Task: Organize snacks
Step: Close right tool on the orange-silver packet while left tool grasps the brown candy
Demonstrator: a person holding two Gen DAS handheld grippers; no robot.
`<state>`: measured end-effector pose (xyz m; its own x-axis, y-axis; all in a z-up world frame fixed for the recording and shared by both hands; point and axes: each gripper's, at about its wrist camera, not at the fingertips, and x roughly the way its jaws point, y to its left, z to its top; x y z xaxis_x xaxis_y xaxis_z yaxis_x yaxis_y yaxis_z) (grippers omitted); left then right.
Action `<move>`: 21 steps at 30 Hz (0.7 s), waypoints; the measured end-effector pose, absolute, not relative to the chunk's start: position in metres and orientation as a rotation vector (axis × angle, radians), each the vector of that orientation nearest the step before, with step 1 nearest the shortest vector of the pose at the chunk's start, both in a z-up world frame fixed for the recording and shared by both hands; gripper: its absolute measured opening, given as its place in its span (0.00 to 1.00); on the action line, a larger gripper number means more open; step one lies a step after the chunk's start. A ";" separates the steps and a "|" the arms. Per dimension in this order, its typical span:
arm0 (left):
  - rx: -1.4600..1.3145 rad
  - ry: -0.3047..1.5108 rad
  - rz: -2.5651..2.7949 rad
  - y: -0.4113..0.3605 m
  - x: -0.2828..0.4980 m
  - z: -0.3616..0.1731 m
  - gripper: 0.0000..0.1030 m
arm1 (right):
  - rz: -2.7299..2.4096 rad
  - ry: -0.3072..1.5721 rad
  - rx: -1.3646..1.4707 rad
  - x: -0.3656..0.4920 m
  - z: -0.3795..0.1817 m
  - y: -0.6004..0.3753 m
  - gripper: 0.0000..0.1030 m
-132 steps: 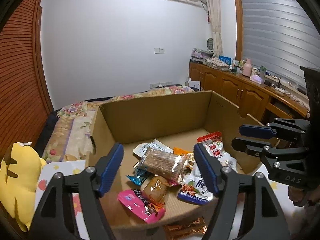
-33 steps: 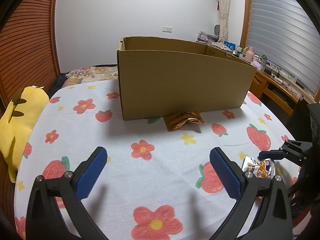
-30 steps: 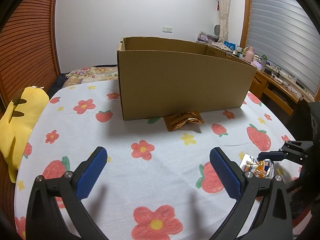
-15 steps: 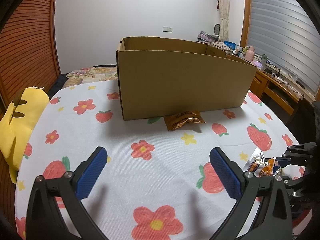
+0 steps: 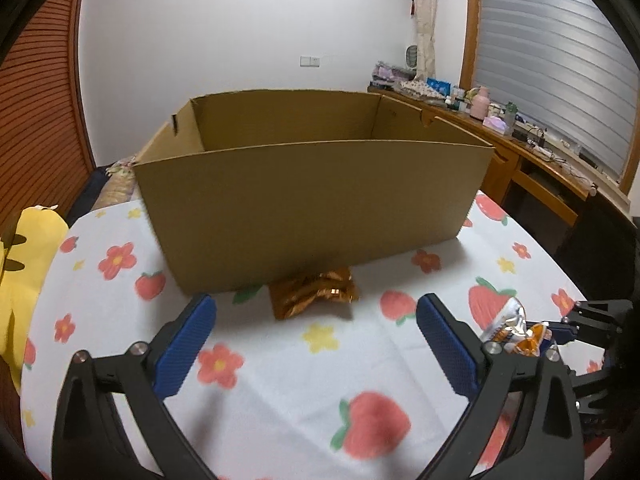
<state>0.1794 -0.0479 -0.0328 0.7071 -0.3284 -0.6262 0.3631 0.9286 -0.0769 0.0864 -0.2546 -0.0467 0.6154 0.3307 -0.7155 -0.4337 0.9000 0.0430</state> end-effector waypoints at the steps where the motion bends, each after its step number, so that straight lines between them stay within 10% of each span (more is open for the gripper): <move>1: 0.049 0.700 -0.387 -0.051 0.186 -0.034 0.90 | 0.433 0.791 -0.137 0.088 -0.047 -0.258 0.33; 9: 0.094 0.769 -0.346 -0.067 0.213 -0.051 0.60 | 0.384 0.792 -0.094 0.102 -0.052 -0.280 0.33; 21: 0.253 0.834 -0.380 -0.093 0.224 -0.062 0.55 | 0.395 0.792 -0.079 0.106 -0.055 -0.280 0.34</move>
